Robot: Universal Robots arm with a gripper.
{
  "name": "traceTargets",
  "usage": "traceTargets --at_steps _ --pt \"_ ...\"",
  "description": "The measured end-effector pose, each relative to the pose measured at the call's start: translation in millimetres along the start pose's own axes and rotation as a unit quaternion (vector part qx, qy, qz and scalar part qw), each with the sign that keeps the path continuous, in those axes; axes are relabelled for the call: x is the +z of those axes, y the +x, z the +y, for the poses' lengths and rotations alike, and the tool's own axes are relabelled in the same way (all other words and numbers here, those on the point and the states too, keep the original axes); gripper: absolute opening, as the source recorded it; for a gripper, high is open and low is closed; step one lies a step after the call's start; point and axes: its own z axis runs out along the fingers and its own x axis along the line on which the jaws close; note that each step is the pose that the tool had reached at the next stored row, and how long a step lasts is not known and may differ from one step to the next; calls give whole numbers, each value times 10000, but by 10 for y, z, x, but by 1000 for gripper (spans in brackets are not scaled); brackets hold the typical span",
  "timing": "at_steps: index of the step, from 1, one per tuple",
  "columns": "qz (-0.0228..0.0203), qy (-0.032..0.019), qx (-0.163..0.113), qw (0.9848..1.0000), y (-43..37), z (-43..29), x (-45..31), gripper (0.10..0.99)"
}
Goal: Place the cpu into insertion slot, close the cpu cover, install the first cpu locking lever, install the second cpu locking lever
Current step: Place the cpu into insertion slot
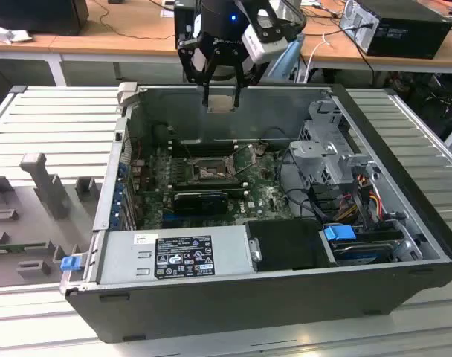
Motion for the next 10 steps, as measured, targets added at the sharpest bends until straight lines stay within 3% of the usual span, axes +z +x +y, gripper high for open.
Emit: traceTargets --at_steps 3,5,10 --pt "-17 -3 191 9998 0 0 0 525" --pt "-46 -10 520 9986 -1 0 4 525" --pt "-51 -11 572 9984 -1 -9 27 525"
